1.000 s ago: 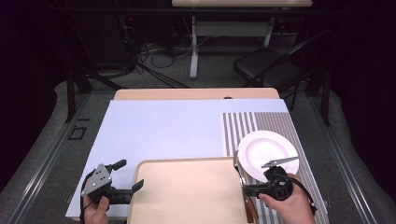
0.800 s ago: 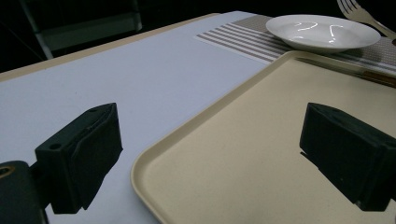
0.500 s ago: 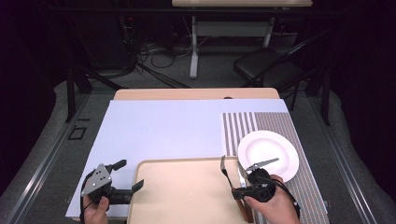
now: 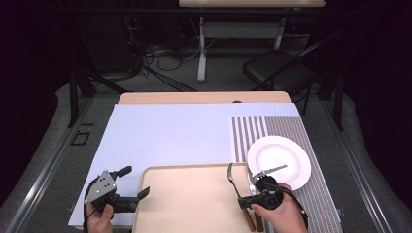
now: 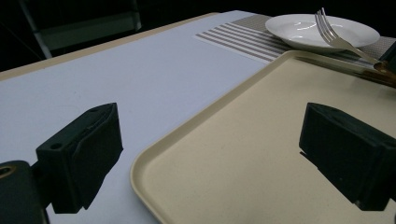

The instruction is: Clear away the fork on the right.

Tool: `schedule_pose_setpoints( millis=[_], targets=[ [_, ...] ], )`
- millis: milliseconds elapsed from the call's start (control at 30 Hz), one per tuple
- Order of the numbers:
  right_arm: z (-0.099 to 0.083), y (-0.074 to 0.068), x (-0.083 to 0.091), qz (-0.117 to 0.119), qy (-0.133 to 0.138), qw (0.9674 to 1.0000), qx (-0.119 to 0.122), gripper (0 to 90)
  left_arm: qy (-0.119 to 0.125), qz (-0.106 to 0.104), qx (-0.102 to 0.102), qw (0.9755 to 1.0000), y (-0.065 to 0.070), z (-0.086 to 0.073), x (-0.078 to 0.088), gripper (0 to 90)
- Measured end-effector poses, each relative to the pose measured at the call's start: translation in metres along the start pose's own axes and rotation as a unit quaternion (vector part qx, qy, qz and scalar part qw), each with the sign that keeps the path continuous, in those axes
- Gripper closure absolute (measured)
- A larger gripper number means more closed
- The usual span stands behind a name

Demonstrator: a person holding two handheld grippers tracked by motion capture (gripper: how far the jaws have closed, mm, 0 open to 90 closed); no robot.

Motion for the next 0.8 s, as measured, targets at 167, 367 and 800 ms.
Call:
schedule_pose_setpoints(
  millis=[167,367,800],
  targets=[
    [0.0,0.002,-0.004,-0.001,-0.009,0.9999,-0.01,77.2,0.0,0.0,0.0,1.0,0.0,0.0,0.0,6.1],
    [0.0,0.007,-0.01,-0.002,-0.002,0.9996,-0.028,77.1,0.0,-0.001,0.001,1.0,0.0,0.0,0.0,6.1],
    [-0.002,0.012,-0.021,-0.025,-0.013,0.9986,-0.045,76.9,-0.001,-0.001,0.0,1.0,0.0,0.0,0.0,6.1]
  ],
)
Point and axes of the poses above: each handheld gripper's, and its own axes: x roughly backward along the jaws, z roughly out of its top, y roughly to its right, the point moved 5 cm from there along -x, roughly forward along the jaws, and after that the axes turned 1 degree about -x, right-handed, at the moved point
